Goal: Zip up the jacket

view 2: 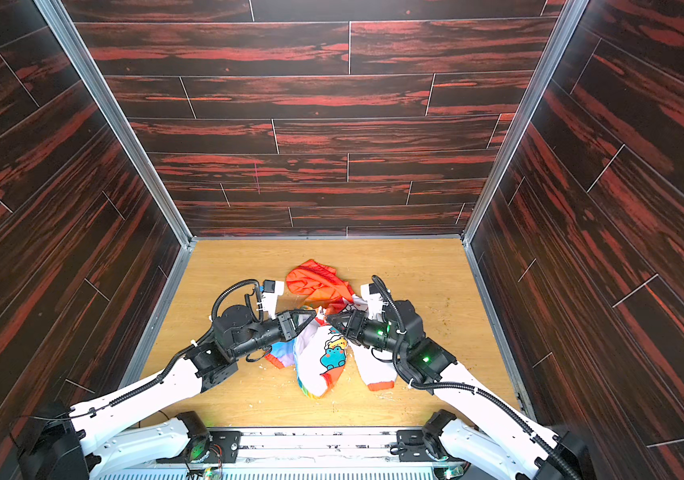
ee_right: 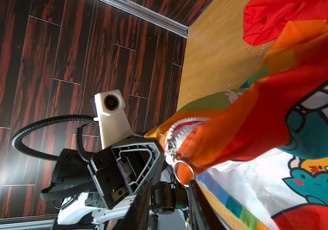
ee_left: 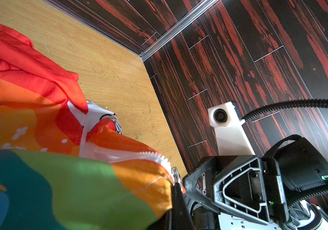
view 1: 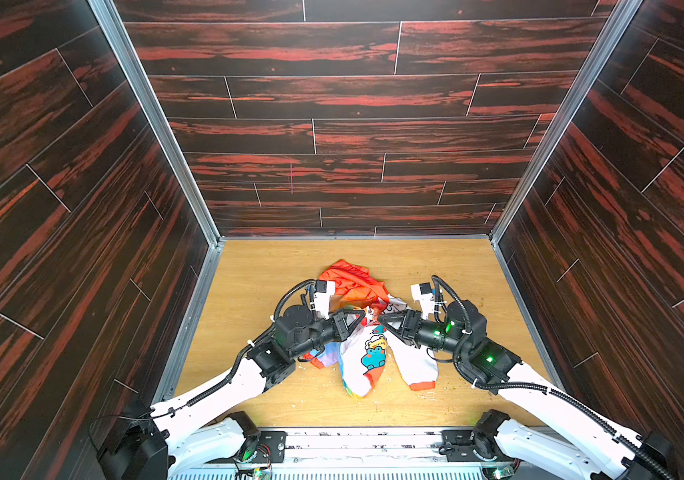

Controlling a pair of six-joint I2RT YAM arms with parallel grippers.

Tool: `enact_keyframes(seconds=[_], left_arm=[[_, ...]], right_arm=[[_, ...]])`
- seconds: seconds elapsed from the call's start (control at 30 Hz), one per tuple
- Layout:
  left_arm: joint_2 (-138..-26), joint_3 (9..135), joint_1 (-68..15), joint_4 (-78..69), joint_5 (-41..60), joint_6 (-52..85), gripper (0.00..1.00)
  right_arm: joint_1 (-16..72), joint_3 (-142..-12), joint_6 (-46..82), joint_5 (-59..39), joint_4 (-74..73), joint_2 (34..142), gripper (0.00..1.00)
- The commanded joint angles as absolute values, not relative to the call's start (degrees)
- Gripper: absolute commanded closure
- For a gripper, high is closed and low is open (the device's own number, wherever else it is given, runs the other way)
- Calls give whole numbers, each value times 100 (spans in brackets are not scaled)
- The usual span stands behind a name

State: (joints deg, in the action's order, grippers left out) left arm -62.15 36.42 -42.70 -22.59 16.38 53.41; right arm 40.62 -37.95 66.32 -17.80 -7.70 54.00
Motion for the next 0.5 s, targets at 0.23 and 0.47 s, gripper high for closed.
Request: enact_keyframes(seconds=[0.23, 0.47], left_arm=[[-6091, 3617, -4247, -2440, 1709, 5378, 100], [-6082, 3616, -4246, -2433, 1686, 5368, 100]], right_arm=[[3991, -3834, 6679, -1883, -899, 5478, 65], [3982, -4030, 6346, -1668, -301, 5282, 58]])
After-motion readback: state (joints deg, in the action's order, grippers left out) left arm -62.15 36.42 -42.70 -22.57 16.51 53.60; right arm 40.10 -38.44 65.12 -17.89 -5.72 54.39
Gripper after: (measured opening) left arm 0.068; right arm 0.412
